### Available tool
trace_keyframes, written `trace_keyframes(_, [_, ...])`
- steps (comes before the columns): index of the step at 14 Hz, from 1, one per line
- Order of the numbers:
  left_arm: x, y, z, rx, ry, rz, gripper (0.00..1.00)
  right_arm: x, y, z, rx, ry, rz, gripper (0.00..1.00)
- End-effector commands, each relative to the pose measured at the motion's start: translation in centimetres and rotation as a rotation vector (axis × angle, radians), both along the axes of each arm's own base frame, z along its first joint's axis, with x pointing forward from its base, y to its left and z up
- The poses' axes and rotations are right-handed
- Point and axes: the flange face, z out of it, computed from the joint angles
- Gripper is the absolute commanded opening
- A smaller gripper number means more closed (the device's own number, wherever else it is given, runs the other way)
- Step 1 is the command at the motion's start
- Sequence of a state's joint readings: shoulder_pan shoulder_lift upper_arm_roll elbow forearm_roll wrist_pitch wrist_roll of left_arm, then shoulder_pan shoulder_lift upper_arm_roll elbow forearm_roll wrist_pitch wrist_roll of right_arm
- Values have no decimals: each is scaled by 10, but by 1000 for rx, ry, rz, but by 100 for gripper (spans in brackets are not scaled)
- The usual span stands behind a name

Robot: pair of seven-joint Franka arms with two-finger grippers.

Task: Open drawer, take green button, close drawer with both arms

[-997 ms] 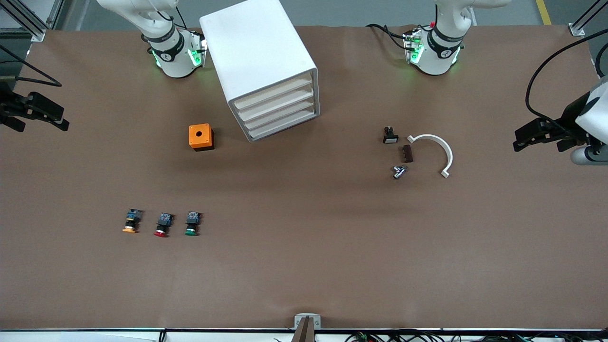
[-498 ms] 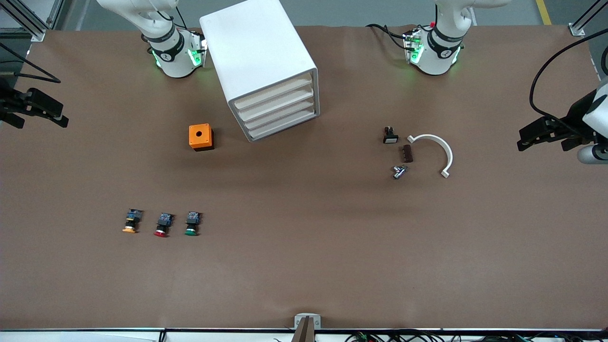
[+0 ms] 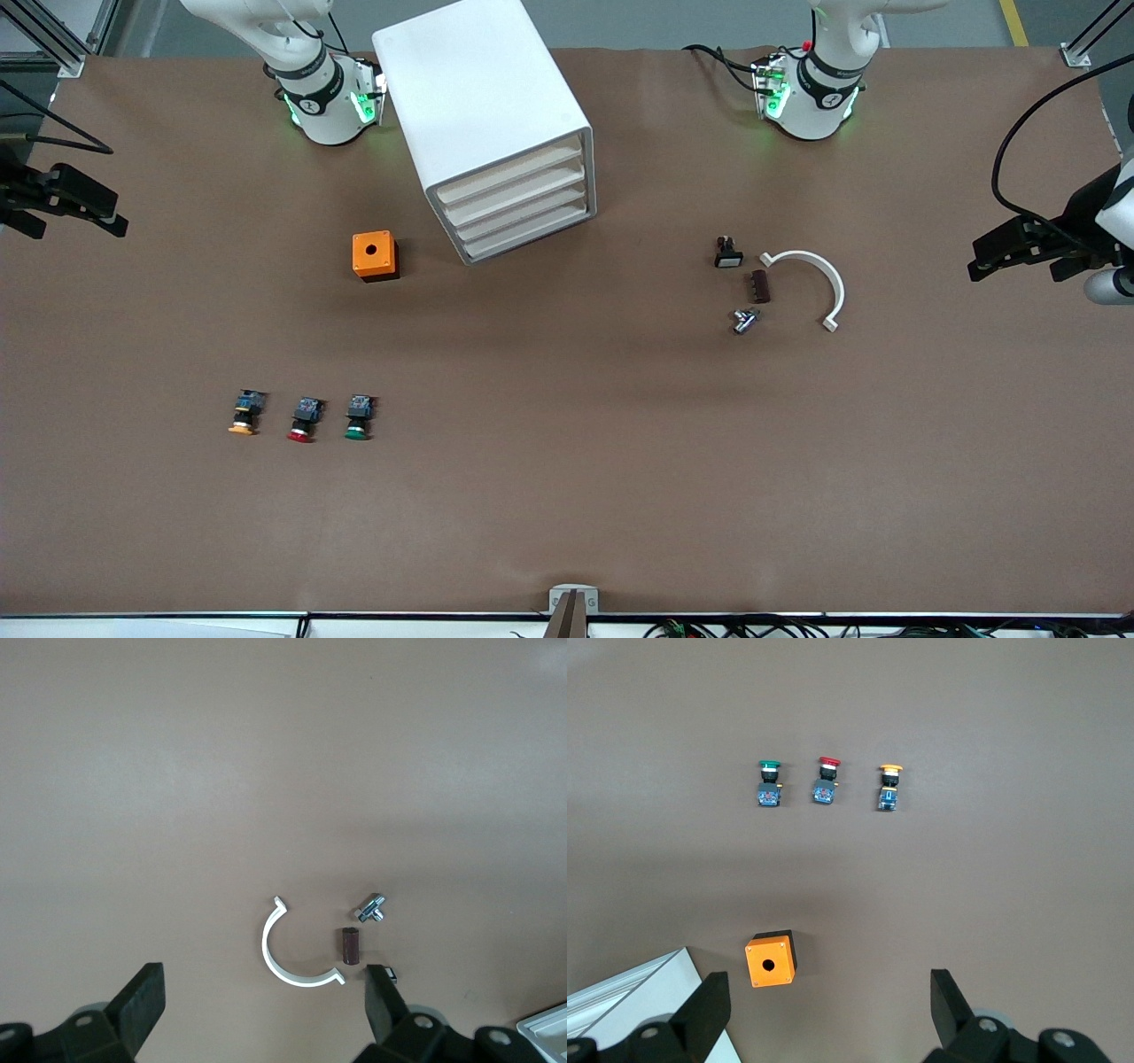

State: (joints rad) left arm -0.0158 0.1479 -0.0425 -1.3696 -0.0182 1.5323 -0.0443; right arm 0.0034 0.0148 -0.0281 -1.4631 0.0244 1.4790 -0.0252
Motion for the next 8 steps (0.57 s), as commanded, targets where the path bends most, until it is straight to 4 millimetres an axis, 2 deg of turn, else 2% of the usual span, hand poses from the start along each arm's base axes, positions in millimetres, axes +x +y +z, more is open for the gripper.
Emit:
trace_keyframes(1, [-4,1,10,14,-4,3,99,-10,0,5,25,-6,-4,100])
trace_keyframes(5, [-14,1,21,12,-21,6,99,-10,-1,5,24,-7,0,100])
trace_keyframes(8, [-26,3,15,12,-58,11,99,-10,-1,5,24,-9,2,100])
